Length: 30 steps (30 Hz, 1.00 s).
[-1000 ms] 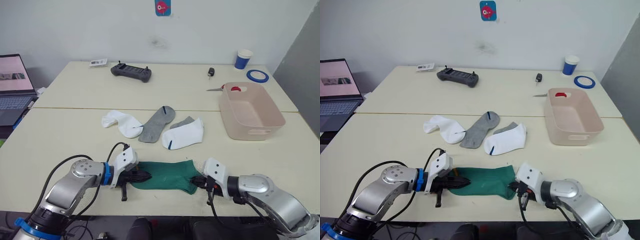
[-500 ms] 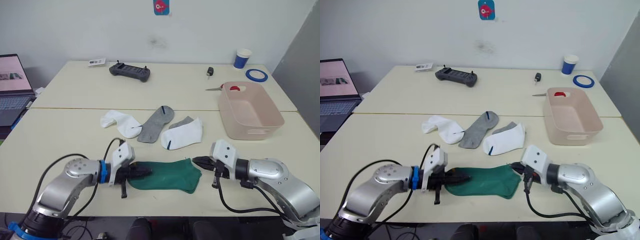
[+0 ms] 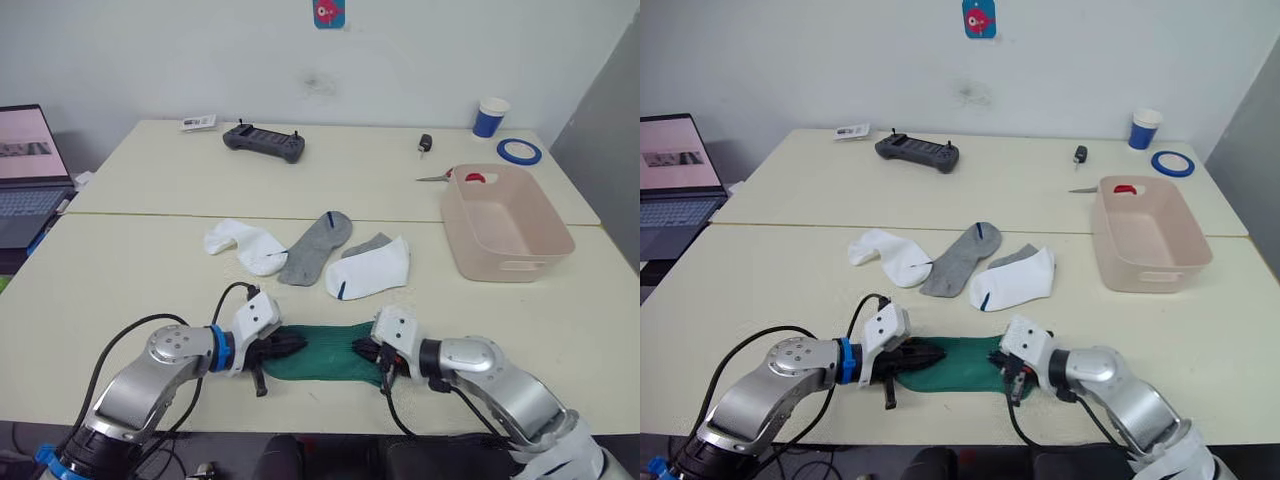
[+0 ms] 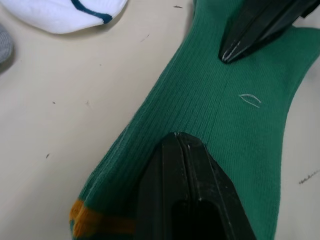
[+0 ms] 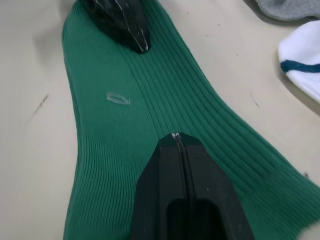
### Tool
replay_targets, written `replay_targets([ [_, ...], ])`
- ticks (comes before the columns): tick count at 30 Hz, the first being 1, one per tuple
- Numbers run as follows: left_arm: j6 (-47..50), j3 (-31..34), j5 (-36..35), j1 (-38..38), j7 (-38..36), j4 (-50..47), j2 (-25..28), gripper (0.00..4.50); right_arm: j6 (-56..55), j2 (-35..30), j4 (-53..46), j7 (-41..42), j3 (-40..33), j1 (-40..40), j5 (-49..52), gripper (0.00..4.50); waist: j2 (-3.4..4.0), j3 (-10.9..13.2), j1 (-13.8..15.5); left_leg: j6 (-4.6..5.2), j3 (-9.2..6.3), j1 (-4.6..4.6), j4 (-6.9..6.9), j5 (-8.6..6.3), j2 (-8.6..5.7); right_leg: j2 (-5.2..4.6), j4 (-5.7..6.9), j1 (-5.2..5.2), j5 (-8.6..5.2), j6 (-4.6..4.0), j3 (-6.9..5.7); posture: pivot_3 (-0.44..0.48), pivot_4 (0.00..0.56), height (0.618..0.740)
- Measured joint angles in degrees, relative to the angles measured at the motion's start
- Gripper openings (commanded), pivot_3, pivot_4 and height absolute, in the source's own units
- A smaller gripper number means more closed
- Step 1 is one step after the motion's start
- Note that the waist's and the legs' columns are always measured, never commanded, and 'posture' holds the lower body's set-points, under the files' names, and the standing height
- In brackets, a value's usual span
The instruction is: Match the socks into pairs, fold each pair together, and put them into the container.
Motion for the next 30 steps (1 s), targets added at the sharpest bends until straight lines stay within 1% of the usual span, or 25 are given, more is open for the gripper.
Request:
replay_targets([
  [5, -2.0, -0.81, 1.78, 0.21, 0.69, 0.83, 0.07, 0.0, -2.18, -6.26, -1.85, 2.73, -4.42, 4.22, 0.43, 0.03, 0.03, -0.09, -0.06, 0.0, 0.03, 0.6, -0.05, -0.01, -0.02, -0.05, -0.11, 0.54, -0.03, -0.03, 0.01, 0.0, 0.15, 0.74],
  [8, -2.71, -0.78, 1.74, 0.19, 0.66, 1.06, 0.07, 0.0, -4.43, -8.4, -1.79, 4.11, -6.54, 5.74, 0.47, 0.03, 0.03, -0.1, -0.1, 0.0, 0.03, 0.66, -0.05, -0.01, -0.02, -0.07, -0.11, 0.61, -0.11, -0.18, 0.01, 0.0, 0.15, 0.74],
  [12, -3.15, 0.7, 0.96, -0.02, -0.57, 0.84, 1.12, 0.0, -4.27, -6.91, -2.46, 5.52, -9.53, 5.48, 3.97, 0.03, 0.01, -0.04, -0.31, 0.0, 0.02, 0.55, -0.04, -0.01, 0.0, -0.05, -0.1, 0.5, 0.03, 0.05, 0.01, 0.0, 0.15, 0.74],
  [15, -1.73, 3.5, -2.14, -0.81, -2.47, -1.79, 2.24, 0.0, -2.36, -4.9, -4.69, 6.21, -10.26, 2.87, 6.77, 0.03, 0.0, -0.03, -0.32, 0.0, 0.02, 0.4, -0.07, -0.01, 0.02, -0.01, -0.1, 0.36, 0.03, 0.06, 0.0, 0.0, 0.15, 0.74],
  [18, 0.54, 4.02, -5.49, -1.28, -5.58, -5.76, 3.91, 0.0, -0.85, -2.17, -3.9, 6.26, -6.54, -1.86, 6.25, 0.03, 0.0, -0.03, -0.33, 0.0, 0.04, 0.38, -0.11, -0.01, 0.01, 0.0, -0.16, 0.34, 0.01, 0.06, 0.03, 0.0, 0.15, 0.74],
  [20, 0.55, 2.68, -4.84, -1.03, -5.91, -5.57, 4.06, 0.0, -0.11, 0.21, -1.39, 6.22, -2.46, -3.97, 4.74, 0.03, 0.0, -0.03, -0.3, 0.01, 0.02, 0.38, -0.13, -0.01, 0.01, 0.01, -0.16, 0.33, -0.02, 0.03, 0.02, 0.0, 0.15, 0.74],
  [22, 0.6, 1.12, -3.35, -0.69, -4.77, -4.38, 3.04, 0.0, 0.76, 1.73, 1.36, 6.27, 1.37, -4.98, 3.18, 0.03, 0.02, -0.01, -0.29, 0.01, 0.03, 0.32, -0.12, -0.02, 0.01, 0.01, -0.16, 0.27, -0.03, 0.02, 0.02, 0.0, 0.15, 0.74],
  [25, -0.47, 0.61, -0.41, 0.56, -2.82, -1.4, 2.76, 0.0, 1.18, 0.2, 2.29, 7.38, 3.32, -4.79, 2.02, 0.03, 0.01, -0.01, -0.11, 0.01, 0.03, 0.17, -0.11, -0.02, -0.01, -0.02, -0.16, 0.15, -0.02, 0.02, 0.01, 0.0, 0.15, 0.74],
  [30, -4.7, 0.6, 2.18, 1.65, -2.62, 0.01, 3.01, 0.0, -0.19, -4.65, 0.29, 8.58, 1.15, -2.15, 2.05, 0.03, 0.0, -0.07, 0.0, 0.01, 0.03, 0.2, -0.1, -0.02, -0.03, -0.08, -0.16, 0.18, -0.02, 0.02, 0.0, 0.0, 0.15, 0.74],
])
